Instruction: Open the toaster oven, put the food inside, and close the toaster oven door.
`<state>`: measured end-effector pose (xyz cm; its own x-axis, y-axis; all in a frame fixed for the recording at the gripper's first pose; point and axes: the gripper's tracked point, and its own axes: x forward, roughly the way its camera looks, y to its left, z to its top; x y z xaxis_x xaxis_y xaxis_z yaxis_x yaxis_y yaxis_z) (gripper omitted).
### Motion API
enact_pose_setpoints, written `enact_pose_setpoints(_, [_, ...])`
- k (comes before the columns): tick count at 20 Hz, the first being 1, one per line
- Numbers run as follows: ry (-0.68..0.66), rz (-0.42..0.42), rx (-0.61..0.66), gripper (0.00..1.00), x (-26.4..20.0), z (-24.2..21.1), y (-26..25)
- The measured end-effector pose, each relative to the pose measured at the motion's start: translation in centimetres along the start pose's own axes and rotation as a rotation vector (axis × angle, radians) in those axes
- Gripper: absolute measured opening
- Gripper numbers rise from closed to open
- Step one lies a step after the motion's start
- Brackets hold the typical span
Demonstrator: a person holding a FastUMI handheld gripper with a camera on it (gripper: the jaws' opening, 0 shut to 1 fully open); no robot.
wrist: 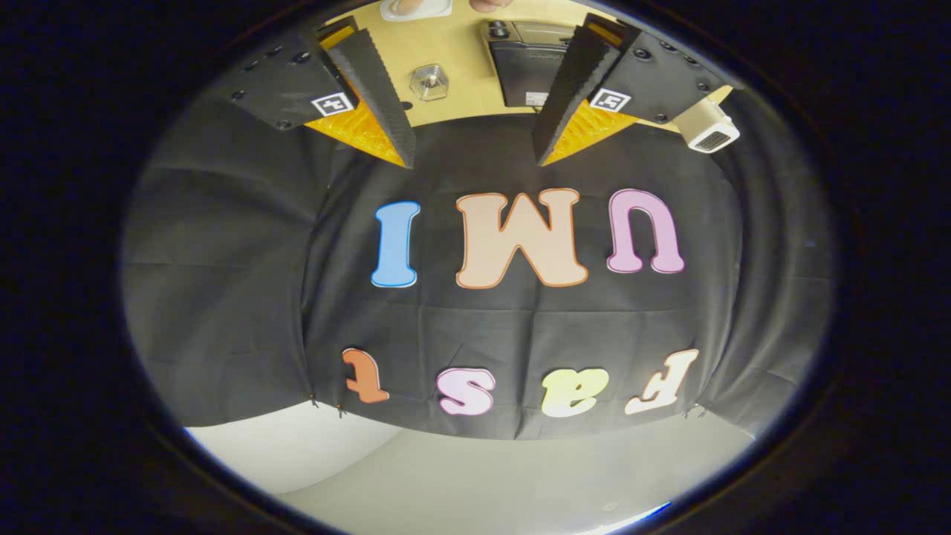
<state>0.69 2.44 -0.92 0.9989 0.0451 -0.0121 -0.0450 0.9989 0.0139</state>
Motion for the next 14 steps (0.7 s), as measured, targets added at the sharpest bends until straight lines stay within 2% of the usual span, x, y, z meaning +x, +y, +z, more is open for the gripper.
enact_pose_setpoints(4, [-0.007,-0.003,-0.006,0.99,0.2,-0.4,2.0])
enact_pose_setpoints(9, [-0.002,0.066,-0.005,0.98,0.4,-3.2,10.1])
enact_pose_setpoints(11, [-0.003,0.093,0.022,0.98,0.5,-5.2,13.2])
enact_pose_setpoints(14, [0.039,0.089,0.018,0.99,0.5,-10.3,15.5])
